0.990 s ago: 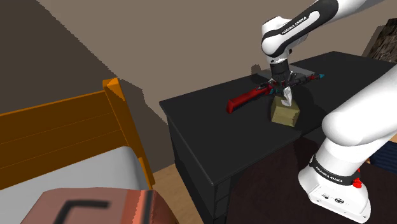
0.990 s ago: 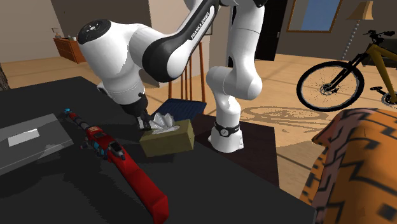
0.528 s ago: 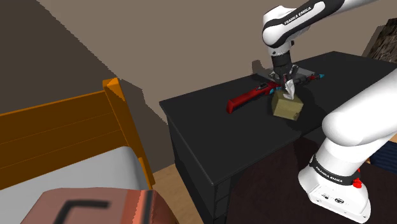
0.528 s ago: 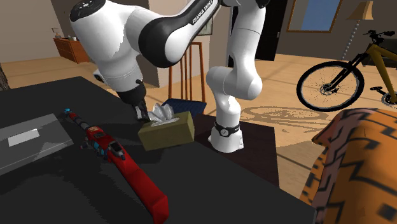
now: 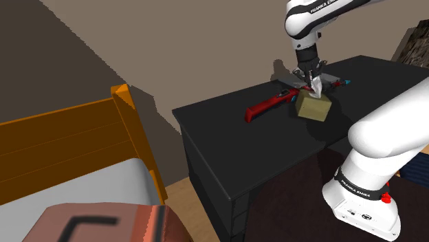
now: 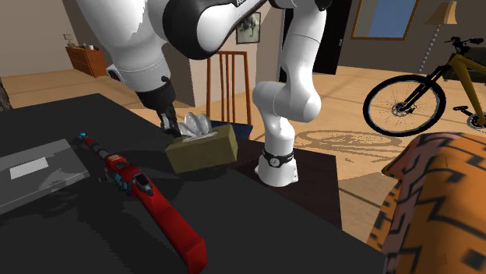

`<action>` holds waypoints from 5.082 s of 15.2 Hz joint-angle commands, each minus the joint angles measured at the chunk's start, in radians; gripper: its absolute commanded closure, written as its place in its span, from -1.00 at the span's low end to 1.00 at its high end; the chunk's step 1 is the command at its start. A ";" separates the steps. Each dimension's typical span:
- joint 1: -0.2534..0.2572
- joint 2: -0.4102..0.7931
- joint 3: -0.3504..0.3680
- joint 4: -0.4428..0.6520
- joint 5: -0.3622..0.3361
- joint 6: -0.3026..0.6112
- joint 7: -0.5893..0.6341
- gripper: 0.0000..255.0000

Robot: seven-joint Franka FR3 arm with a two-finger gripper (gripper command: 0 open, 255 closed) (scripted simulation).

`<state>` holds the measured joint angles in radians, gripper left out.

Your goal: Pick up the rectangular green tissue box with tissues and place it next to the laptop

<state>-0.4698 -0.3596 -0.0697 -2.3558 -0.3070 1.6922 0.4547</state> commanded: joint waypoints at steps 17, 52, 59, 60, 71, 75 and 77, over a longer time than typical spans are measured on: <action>0.002 -0.033 0.015 0.211 0.009 -0.238 -0.058 1.00; -0.253 0.493 -0.359 0.638 -0.043 0.060 -0.624 1.00; -0.377 0.742 -0.392 0.889 0.063 0.094 -0.779 1.00; -0.398 0.782 -0.393 0.935 0.080 0.092 -0.799 1.00; -0.620 1.181 -0.364 1.464 0.214 -0.001 -0.935 1.00; -0.608 1.172 -0.364 1.393 0.210 0.057 -0.920 1.00; -0.604 1.170 -0.364 1.363 0.209 0.084 -0.913 1.00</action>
<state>-1.0762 0.8129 -0.4337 -0.9753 -0.0973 1.7608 -0.4619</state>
